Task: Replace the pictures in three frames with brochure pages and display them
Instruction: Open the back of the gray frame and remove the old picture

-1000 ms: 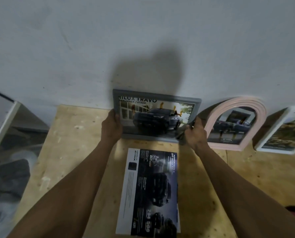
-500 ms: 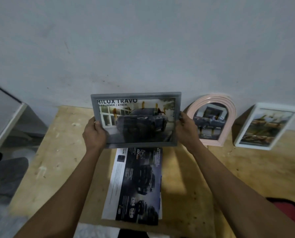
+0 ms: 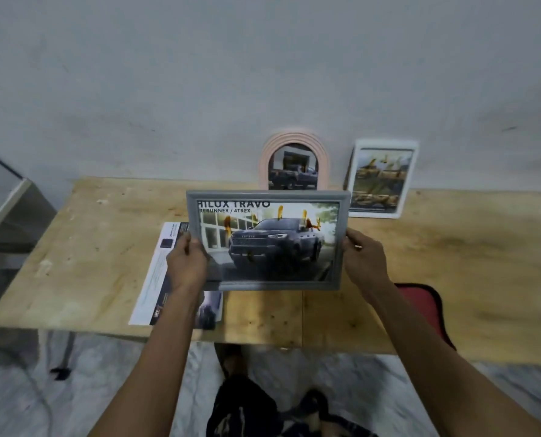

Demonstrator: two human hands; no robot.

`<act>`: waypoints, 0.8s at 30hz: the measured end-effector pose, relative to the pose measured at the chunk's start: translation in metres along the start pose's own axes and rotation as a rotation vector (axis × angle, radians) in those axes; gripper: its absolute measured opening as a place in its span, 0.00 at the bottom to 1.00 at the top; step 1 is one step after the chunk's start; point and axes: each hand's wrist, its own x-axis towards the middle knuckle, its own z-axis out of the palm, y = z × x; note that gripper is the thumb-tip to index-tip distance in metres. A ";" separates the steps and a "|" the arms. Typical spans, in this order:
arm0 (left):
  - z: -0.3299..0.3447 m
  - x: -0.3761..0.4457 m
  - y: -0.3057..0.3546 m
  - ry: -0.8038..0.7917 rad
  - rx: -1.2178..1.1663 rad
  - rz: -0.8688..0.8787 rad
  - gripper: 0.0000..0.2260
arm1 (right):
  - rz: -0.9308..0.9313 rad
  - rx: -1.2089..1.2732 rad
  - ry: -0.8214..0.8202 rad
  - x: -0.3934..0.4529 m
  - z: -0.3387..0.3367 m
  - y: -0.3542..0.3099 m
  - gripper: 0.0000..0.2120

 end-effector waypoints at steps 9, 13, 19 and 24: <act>0.022 -0.046 0.006 -0.131 -0.612 -0.343 0.24 | 0.334 0.675 0.134 -0.029 -0.040 0.014 0.14; 0.018 -0.040 -0.003 -0.223 -0.691 -0.431 0.10 | 0.410 0.826 0.180 -0.036 -0.041 0.025 0.17; 0.024 -0.026 -0.027 -0.315 -0.737 -0.514 0.04 | 0.489 0.954 0.145 -0.023 -0.048 0.049 0.09; 0.023 -0.015 -0.057 -0.425 -0.485 -0.514 0.06 | 0.609 0.834 0.081 -0.023 -0.045 0.089 0.13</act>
